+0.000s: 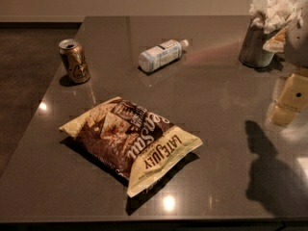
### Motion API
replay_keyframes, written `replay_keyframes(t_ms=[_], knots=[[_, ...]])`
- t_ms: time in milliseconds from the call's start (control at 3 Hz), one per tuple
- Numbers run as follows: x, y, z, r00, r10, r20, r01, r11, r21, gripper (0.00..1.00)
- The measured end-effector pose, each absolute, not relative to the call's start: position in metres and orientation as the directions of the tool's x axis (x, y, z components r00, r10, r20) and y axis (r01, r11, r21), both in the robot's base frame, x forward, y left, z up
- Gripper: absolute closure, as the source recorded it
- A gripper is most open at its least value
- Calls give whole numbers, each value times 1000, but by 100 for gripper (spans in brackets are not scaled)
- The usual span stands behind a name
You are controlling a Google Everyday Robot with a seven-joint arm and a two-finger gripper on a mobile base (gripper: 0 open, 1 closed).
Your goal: Move blue plastic bottle near brown chip bag
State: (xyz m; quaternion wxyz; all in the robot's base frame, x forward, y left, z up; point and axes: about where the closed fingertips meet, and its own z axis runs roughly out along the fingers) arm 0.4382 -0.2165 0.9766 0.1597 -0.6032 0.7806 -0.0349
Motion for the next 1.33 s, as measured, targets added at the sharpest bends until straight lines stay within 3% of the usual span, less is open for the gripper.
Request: replay_keyframes(t_ms=[667, 1333], knots=[[456, -202, 976, -164, -961, -222, -932, 225, -283, 0], [532, -147, 955, 25, -972, -235, -933, 62, -354, 0]])
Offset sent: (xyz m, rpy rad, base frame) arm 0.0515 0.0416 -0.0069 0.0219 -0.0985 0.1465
